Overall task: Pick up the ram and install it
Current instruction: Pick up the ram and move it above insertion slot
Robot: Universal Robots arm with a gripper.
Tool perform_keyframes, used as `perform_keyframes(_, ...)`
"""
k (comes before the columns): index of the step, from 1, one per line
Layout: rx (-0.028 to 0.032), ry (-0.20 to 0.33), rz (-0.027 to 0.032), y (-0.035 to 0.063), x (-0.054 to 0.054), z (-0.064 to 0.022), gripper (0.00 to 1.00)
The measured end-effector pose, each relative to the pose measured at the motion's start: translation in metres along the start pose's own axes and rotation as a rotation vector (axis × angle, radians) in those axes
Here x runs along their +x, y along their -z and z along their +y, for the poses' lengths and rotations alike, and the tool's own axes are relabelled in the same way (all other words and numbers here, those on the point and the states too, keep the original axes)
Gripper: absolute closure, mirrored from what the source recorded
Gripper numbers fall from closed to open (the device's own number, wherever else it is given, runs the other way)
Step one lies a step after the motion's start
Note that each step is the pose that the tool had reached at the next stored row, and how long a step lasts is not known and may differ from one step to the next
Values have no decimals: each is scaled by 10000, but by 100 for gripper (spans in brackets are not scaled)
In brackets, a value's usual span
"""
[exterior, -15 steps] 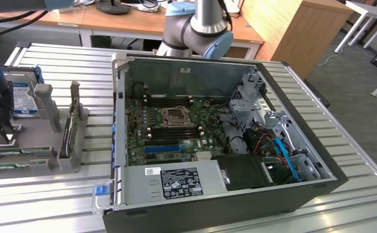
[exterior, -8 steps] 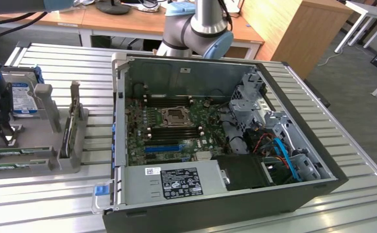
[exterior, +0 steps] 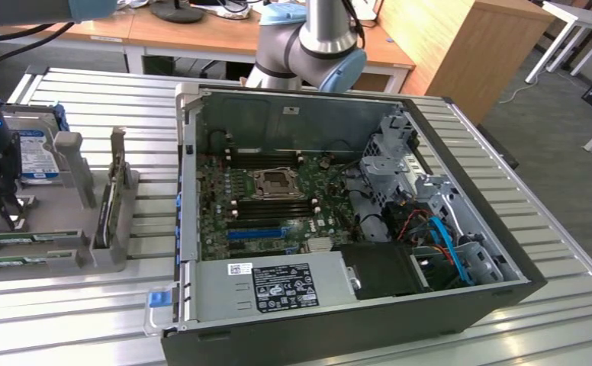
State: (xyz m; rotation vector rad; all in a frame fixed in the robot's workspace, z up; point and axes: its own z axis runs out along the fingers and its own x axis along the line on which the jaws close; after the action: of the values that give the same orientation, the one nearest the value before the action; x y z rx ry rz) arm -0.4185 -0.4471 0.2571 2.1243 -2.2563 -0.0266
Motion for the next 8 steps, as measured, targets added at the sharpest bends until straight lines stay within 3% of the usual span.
perform_keyframes(8, 3, 0, -1, -6, 57, 2, 69)
